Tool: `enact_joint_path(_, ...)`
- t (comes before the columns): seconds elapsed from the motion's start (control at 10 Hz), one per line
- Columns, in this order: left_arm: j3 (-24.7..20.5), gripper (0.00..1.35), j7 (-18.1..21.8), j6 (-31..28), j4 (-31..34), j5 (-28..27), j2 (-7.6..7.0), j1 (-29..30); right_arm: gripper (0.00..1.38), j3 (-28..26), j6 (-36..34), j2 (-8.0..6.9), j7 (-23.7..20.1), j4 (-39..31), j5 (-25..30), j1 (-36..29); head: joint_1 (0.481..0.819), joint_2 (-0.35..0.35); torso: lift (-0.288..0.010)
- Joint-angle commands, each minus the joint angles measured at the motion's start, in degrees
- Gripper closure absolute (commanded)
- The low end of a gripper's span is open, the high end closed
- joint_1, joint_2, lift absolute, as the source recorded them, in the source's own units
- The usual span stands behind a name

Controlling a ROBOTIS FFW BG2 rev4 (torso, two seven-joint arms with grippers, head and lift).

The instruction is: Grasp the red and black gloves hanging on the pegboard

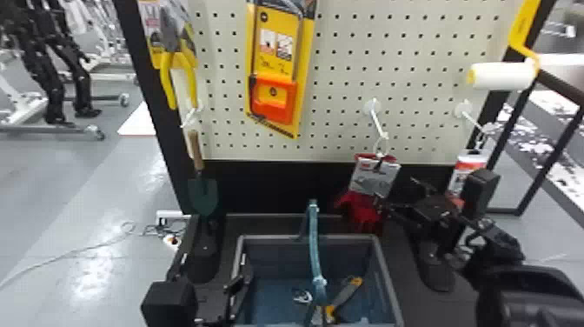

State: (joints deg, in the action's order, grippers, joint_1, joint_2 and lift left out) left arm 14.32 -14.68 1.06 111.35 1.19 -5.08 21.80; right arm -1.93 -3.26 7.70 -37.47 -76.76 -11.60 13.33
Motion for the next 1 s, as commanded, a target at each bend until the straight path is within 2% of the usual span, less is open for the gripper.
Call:
enact_joint_path(0.0, 0.4, 0.27, 0.0, 0.2, -0.4, 0.2, -0.02, -0.5, 0.16, 0.1, -1.1, -0.05, -2.5, 3.8, 0.3, 3.6, 0.549, 0.0, -0.1)
enact_joint_path(0.3, 0.9, 0.27, 0.0, 0.3, -1.0, 0.4, -0.02, -1.2, 0.17, 0.5, -1.2, -0.75, -5.0, 7.1, -1.0, 9.1, 0.549, 0.0, -0.1)
enact_joint_path(0.4, 0.9, 0.27, 0.0, 0.3, -1.0, 0.4, -0.02, -1.2, 0.33, 0.4, -1.2, -0.84, -5.0, 7.4, -0.9, 9.4, 0.549, 0.0, -0.1)
enact_joint_path(0.5, 0.9, 0.27, 0.0, 0.3, -1.0, 0.5, -0.02, -1.1, 0.56, 0.4, -1.5, -0.84, -5.0, 7.3, -1.4, 8.6, 0.549, 0.0, -0.1)
enact_joint_path(0.6, 0.8, 0.27, 0.0, 0.4, -1.0, 0.5, -0.02, -1.0, 0.67, 0.3, -2.4, -0.84, -5.0, 7.2, -2.7, 7.7, 0.549, 0.0, -0.1)
enact_joint_path(0.7, 0.8, 0.27, 0.0, 0.4, -1.0, 0.5, -0.02, -0.9, 1.21, 0.3, -2.3, -0.93, -4.3, 6.5, -2.2, 7.1, 0.549, 0.0, -0.1)
enact_joint_path(0.9, 0.9, 0.27, 0.0, 0.4, -1.0, 0.5, -0.1, -1.1, 1.21, 0.4, -2.3, -1.1, -4.0, 6.4, -3.0, 7.0, 0.549, 0.0, -0.1)
